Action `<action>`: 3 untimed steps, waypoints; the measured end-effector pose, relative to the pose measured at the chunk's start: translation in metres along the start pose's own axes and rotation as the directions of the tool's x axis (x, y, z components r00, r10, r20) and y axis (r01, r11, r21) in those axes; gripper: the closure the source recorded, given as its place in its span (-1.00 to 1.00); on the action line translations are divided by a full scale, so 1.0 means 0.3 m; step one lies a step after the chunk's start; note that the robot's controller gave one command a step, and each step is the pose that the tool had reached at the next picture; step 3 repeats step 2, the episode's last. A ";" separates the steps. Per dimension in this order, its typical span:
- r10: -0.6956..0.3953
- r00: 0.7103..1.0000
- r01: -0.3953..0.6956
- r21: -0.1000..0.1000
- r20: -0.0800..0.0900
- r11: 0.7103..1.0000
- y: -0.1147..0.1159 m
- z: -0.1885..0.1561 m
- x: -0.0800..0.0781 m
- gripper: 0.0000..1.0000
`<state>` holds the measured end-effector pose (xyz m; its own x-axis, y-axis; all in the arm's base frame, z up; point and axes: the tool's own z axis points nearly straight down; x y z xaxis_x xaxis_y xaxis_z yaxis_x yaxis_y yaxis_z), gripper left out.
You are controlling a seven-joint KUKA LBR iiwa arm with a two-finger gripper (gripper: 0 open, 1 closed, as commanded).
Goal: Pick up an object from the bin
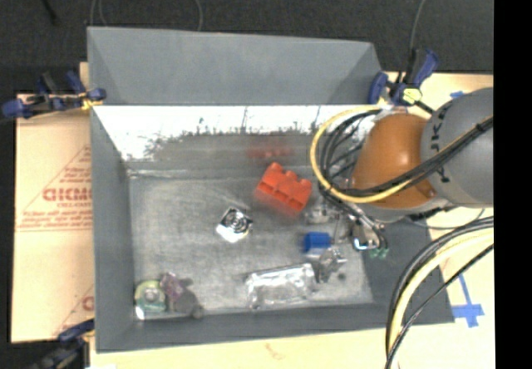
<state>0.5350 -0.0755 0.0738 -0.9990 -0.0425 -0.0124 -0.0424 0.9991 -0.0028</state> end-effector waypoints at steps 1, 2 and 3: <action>-0.002 1.000 0.002 0.002 0.007 1.000 -0.003 -0.010 -0.008 1.00; -0.260 0.966 0.260 0.000 -0.002 0.966 -0.042 -0.465 0.033 1.00; -0.260 0.966 0.260 0.000 -0.002 0.966 -0.042 -0.465 0.033 1.00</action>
Offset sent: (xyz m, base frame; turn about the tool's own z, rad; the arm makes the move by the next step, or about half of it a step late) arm 0.0000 0.0000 0.0000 0.0000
